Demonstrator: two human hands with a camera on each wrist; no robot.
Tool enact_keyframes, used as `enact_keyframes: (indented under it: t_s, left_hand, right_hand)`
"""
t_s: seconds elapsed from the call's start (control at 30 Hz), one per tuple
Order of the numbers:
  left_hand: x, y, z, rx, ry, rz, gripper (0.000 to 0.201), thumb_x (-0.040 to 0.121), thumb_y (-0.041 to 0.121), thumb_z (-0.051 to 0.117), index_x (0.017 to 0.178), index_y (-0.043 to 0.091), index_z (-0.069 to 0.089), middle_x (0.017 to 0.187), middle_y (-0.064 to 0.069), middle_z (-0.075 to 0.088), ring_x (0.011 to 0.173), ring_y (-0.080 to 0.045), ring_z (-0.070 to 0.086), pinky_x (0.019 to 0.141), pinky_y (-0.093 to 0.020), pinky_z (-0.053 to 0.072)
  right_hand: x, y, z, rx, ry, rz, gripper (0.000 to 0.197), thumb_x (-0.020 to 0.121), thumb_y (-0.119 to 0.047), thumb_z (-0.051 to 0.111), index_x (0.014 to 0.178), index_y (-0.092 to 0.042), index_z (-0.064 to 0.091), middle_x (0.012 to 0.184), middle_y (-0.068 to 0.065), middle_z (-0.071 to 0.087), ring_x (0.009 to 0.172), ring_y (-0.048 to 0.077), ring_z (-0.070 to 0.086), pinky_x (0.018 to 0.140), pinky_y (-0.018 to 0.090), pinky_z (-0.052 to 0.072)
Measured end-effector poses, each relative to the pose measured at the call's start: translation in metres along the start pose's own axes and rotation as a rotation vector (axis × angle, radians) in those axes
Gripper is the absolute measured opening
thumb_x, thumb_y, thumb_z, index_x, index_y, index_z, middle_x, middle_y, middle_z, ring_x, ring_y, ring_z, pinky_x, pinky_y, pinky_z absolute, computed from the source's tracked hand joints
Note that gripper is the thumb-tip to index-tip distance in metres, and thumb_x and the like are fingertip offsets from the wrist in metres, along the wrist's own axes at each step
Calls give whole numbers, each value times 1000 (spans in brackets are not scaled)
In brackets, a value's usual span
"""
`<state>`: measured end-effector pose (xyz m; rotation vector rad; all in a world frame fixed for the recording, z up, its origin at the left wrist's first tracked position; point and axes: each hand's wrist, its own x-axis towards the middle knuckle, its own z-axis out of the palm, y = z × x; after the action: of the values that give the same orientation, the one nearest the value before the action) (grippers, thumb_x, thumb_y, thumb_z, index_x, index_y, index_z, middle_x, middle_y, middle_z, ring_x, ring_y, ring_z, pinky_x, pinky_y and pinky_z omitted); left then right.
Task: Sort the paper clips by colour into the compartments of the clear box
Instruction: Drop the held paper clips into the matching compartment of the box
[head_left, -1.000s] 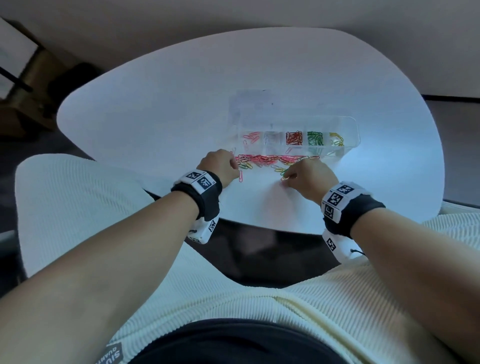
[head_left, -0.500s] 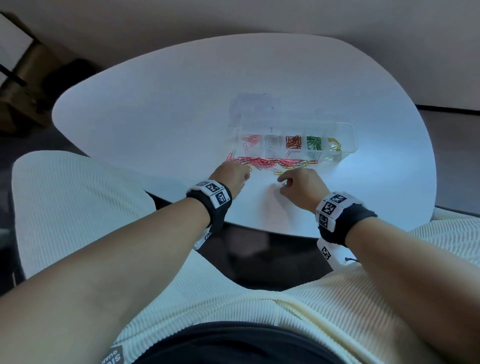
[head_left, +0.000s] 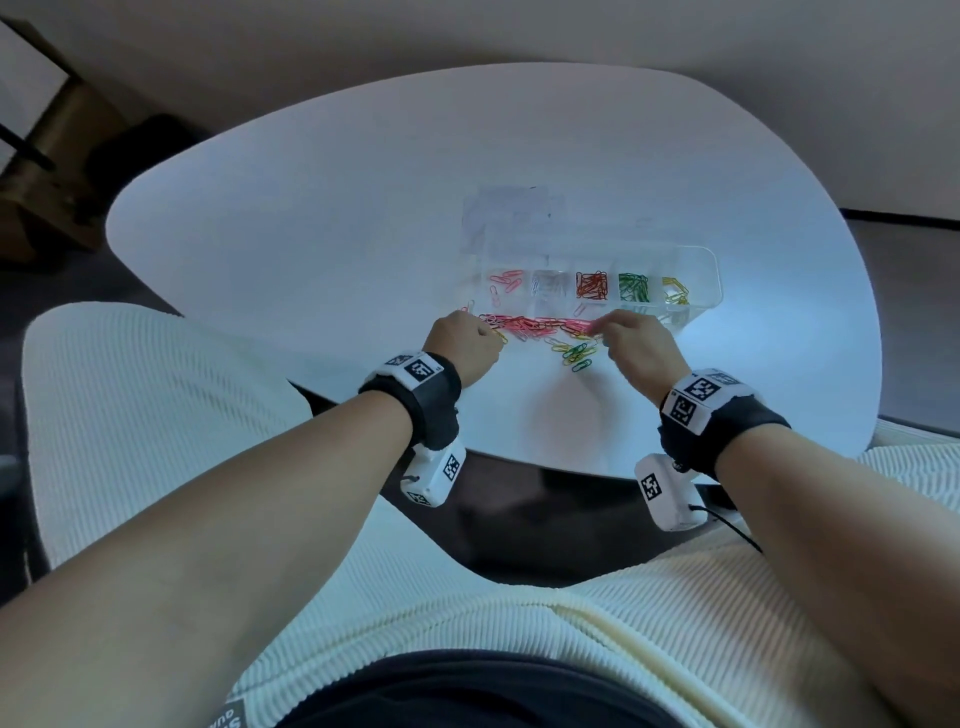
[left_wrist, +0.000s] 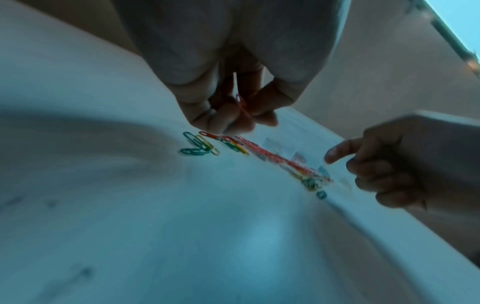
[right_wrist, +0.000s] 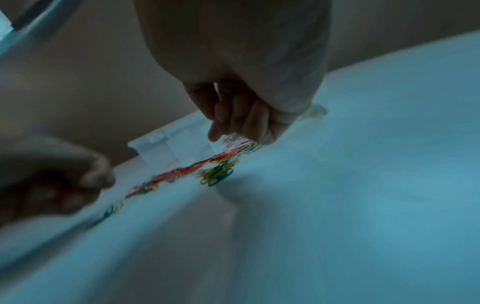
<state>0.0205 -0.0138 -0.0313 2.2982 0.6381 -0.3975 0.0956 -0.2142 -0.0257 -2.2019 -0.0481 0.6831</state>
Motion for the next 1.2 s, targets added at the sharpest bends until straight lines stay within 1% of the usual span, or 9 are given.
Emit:
enact_keyframes:
  t_s: [0.1, 0.27, 0.37, 0.47, 0.53, 0.7, 0.93, 1.07, 1.2]
  left_hand:
    - [-2, 8, -7, -60, 8, -82, 27, 88, 1, 42, 65, 6, 56, 69, -7, 53, 77, -29, 54, 67, -31, 43]
    - [0, 4, -1, -32, 28, 19, 19, 77, 17, 47, 58, 18, 51, 62, 0, 49, 63, -23, 46, 58, -29, 39]
    - [-2, 4, 0, 56, -27, 112, 20, 81, 25, 52, 90, 36, 66, 84, 6, 62, 79, -22, 59, 72, -29, 50]
    - [-3, 6, 2, 255, -120, 197, 49, 89, 24, 46, 133, 45, 47, 121, 0, 63, 105, -28, 59, 88, -35, 50]
    - [-1, 5, 6, 391, -163, 218, 56, 92, 25, 45, 143, 44, 34, 137, 0, 55, 117, -31, 55, 92, -38, 47]
    - [-3, 3, 11, 492, -168, 214, 48, 94, 21, 43, 138, 39, 45, 134, -2, 56, 115, -31, 56, 92, -39, 47]
    - [-1, -1, 8, 403, -119, 184, 24, 93, 30, 53, 111, 38, 66, 127, 8, 61, 109, -22, 60, 78, -28, 43]
    - [-1, -4, 5, 352, -62, 154, 15, 88, 24, 56, 100, 33, 60, 99, 3, 66, 82, -24, 59, 66, -28, 40]
    - [2, -5, 6, 321, 4, 148, 19, 90, 29, 58, 107, 30, 53, 93, 5, 60, 79, -25, 56, 67, -29, 39]
  right_hand:
    - [4, 6, 7, -398, -16, -114, 41, 94, -20, 47, 134, -23, 56, 124, 5, 65, 110, 25, 61, 95, 33, 47]
    - [3, 11, 12, -526, -42, -133, 39, 92, -22, 48, 125, -33, 65, 134, 2, 61, 97, 23, 66, 75, 25, 49]
    - [-2, 8, 14, -524, -57, -156, 36, 90, -19, 48, 113, -30, 73, 121, 3, 68, 93, 23, 66, 72, 26, 51]
    - [-5, 6, 17, -533, -89, -152, 33, 90, -17, 48, 103, -26, 77, 108, 2, 72, 77, 21, 64, 68, 31, 55]
    - [-6, 6, 18, -543, -95, -156, 30, 90, -18, 50, 102, -26, 77, 108, 1, 72, 74, 18, 63, 66, 29, 53]
    - [-3, 6, 15, -577, 0, -179, 23, 89, -25, 56, 106, -28, 72, 121, 0, 67, 102, 21, 64, 81, 28, 51]
    - [4, 2, 17, -593, 96, -191, 18, 87, -41, 65, 96, -31, 76, 103, 3, 73, 86, 23, 66, 69, 27, 49]
    - [1, 4, 22, -609, 33, -180, 21, 86, -44, 67, 99, -30, 76, 105, 1, 72, 89, 23, 66, 68, 27, 47]
    - [2, 5, 22, -579, 0, -111, 16, 84, -40, 71, 93, -29, 77, 96, 2, 71, 83, 23, 66, 67, 26, 49]
